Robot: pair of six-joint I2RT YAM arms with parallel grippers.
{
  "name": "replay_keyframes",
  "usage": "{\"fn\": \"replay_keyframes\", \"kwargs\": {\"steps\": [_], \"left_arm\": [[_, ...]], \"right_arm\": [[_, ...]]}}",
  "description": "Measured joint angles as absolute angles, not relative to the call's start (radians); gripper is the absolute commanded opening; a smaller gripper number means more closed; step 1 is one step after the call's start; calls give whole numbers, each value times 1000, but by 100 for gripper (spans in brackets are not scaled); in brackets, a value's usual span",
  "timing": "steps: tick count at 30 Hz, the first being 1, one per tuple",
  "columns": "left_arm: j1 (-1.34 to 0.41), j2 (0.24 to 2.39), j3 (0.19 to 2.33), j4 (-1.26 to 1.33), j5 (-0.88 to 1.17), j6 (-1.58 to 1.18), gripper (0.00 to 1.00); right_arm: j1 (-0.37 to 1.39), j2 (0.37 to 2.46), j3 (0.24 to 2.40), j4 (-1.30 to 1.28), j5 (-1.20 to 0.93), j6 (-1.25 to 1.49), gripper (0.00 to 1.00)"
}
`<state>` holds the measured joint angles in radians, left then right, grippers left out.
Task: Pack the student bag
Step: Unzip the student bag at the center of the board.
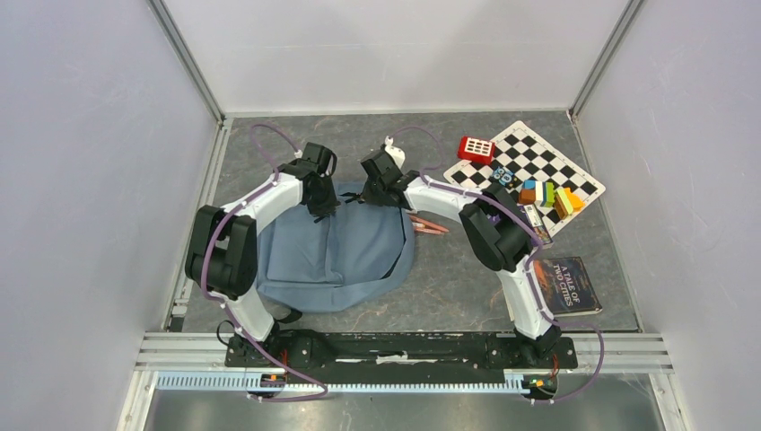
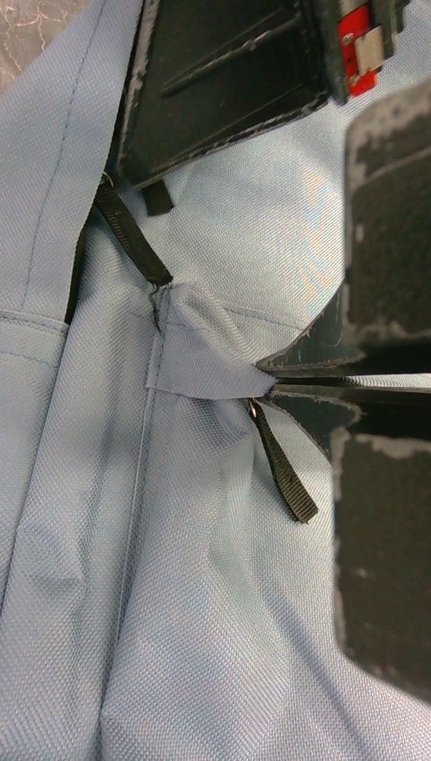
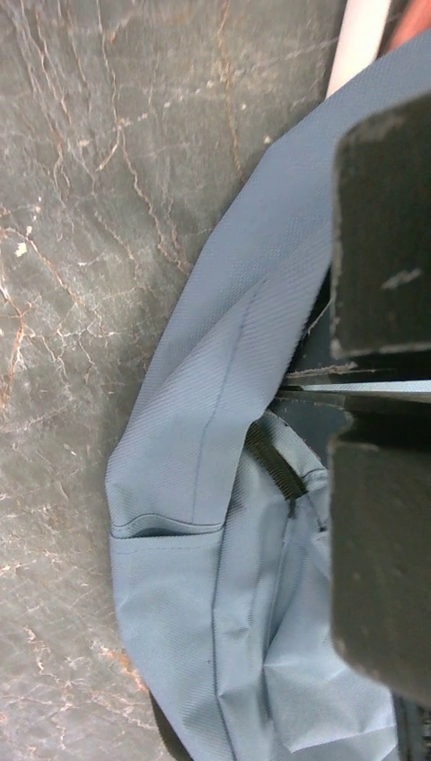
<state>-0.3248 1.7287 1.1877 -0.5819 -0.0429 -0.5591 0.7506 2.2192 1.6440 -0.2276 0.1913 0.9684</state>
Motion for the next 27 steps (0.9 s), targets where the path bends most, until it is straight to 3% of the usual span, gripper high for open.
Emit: {"fn": "replay_keyframes", "kwargs": {"steps": [27], "left_arm": [[-251, 1708, 1166, -626, -37, -568, 2]], "right_arm": [[752, 1935, 1456, -266, 199, 633, 0]]}}
